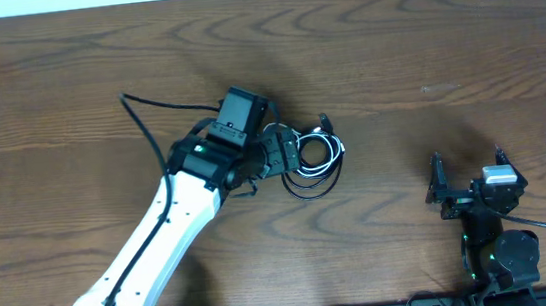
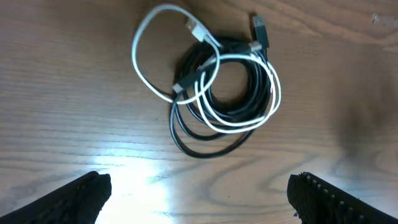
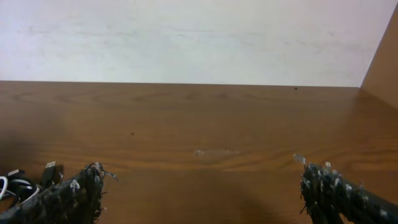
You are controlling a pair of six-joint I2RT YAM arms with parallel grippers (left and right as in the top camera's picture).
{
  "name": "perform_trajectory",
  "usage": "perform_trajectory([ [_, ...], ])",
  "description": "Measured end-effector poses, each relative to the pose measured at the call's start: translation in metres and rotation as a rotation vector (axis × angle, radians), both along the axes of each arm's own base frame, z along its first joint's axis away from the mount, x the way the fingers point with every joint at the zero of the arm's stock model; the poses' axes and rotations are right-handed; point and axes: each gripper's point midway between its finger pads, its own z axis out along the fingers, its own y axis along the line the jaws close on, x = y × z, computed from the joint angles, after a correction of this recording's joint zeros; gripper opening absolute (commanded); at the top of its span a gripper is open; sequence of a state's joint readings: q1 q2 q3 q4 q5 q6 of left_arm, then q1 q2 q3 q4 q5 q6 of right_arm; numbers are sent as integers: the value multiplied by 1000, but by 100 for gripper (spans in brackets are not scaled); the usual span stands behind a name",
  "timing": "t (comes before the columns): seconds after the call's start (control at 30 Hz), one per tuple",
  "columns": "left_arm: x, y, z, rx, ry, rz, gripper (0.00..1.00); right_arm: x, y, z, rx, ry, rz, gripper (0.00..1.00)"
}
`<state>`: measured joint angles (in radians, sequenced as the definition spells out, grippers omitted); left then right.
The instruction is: Untangle cables
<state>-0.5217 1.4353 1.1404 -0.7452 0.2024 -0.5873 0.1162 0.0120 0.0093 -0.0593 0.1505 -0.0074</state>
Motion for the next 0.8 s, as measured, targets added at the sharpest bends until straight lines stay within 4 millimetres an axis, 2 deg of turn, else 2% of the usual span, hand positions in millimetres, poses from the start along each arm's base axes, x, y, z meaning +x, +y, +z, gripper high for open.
perform_trajectory([
  [0.07, -1, -11, -8, -9, 18, -24, 91, 0, 0, 0, 0, 0, 0, 99],
  [0.17, -2, -29, -22, -16, 43, -57, 76, 0, 0, 0, 0, 0, 0, 99],
  [0.2, -1, -36, -27, -18, 45, -73, 74, 0, 0, 0, 0, 0, 0, 99],
  [0.3, 5, -56, -38, -37, 22, -108, 74, 0, 0, 0, 0, 0, 0, 99],
  [0.43, 21, -86, -43, -91, -49, -147, 74, 0, 0, 0, 0, 0, 0, 99],
  [0.57, 28, -109, -50, -124, -94, -180, 74, 0, 0, 0, 0, 0, 0, 99],
  [0.67, 25, -117, -64, -99, -92, -195, 74, 0, 0, 0, 0, 0, 0, 99],
  [0.8, 24, -116, -80, -47, -81, -191, 73, 0, 0, 0, 0, 0, 0, 99],
])
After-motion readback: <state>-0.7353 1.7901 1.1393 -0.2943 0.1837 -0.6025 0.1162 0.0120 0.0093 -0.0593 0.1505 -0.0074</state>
